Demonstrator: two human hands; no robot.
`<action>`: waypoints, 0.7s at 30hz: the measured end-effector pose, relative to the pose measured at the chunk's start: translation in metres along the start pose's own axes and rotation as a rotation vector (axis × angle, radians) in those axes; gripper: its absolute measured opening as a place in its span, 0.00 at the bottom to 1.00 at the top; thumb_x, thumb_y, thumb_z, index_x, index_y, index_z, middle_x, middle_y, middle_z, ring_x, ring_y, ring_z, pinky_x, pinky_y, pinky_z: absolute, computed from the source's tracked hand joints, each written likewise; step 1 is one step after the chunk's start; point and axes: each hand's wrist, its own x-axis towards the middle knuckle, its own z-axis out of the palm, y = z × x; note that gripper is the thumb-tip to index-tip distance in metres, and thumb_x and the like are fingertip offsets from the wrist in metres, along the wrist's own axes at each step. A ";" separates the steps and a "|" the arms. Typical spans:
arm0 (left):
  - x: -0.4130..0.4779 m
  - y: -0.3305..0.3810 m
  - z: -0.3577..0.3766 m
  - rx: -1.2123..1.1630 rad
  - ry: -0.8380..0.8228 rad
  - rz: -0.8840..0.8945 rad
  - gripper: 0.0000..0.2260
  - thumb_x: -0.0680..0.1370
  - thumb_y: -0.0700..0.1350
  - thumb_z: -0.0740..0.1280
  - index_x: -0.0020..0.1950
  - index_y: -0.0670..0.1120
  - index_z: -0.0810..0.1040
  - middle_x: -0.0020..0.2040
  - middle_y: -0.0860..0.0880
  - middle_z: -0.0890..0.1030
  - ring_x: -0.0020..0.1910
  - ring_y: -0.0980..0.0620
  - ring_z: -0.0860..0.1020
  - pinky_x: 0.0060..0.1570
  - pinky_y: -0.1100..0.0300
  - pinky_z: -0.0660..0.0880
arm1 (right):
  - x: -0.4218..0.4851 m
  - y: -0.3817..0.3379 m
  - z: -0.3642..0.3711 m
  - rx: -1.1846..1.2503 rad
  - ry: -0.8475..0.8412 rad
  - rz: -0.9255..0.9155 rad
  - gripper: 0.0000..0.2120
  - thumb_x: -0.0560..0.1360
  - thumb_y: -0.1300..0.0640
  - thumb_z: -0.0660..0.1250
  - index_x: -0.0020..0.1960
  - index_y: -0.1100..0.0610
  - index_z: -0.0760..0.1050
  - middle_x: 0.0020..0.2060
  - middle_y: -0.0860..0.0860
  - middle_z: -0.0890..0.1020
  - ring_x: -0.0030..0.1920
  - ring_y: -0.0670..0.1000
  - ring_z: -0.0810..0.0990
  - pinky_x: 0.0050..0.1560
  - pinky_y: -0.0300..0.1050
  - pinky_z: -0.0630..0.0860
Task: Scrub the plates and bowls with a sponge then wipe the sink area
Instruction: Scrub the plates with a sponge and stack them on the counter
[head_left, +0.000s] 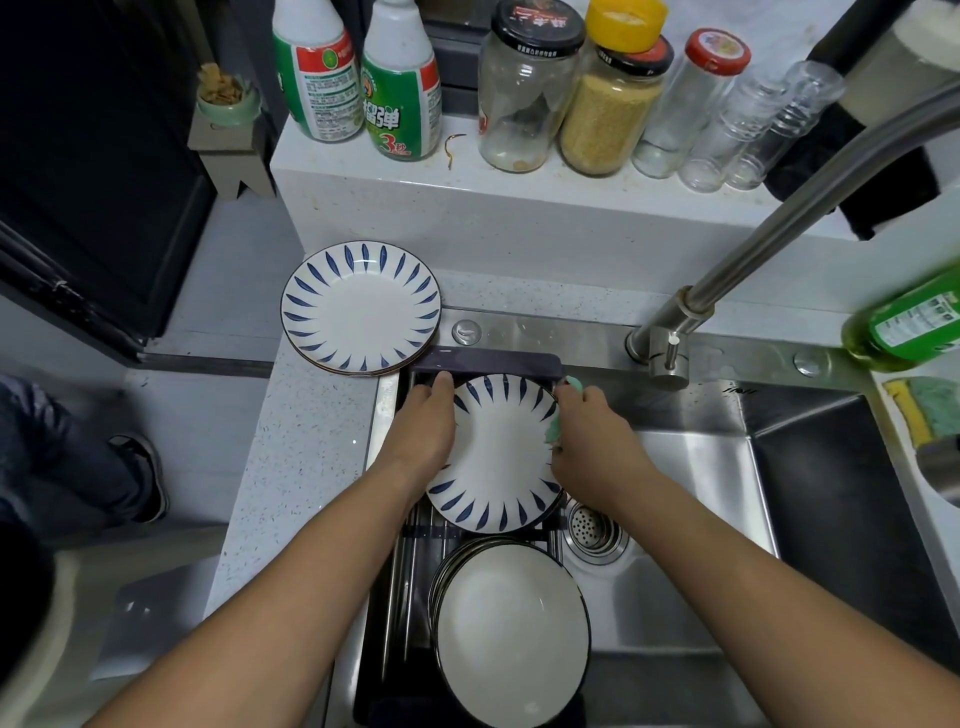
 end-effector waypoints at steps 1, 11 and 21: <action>-0.001 0.001 0.000 -0.007 -0.007 -0.003 0.26 0.83 0.62 0.52 0.71 0.48 0.72 0.65 0.49 0.79 0.64 0.46 0.76 0.70 0.44 0.70 | -0.001 0.000 -0.001 0.001 -0.002 0.001 0.23 0.76 0.64 0.64 0.70 0.59 0.64 0.62 0.59 0.69 0.54 0.63 0.78 0.46 0.45 0.69; -0.010 0.003 -0.009 -0.026 0.005 0.008 0.27 0.77 0.65 0.52 0.64 0.50 0.76 0.59 0.50 0.82 0.60 0.47 0.79 0.67 0.44 0.73 | -0.005 0.003 0.000 0.154 0.085 0.066 0.26 0.75 0.64 0.65 0.72 0.55 0.67 0.60 0.57 0.73 0.56 0.59 0.78 0.50 0.44 0.70; -0.027 0.020 -0.017 -0.130 0.109 0.104 0.14 0.83 0.54 0.57 0.55 0.47 0.77 0.53 0.49 0.83 0.53 0.47 0.81 0.59 0.48 0.77 | -0.022 0.025 -0.003 0.454 0.305 0.043 0.27 0.74 0.65 0.70 0.71 0.52 0.72 0.67 0.52 0.76 0.66 0.53 0.75 0.63 0.41 0.69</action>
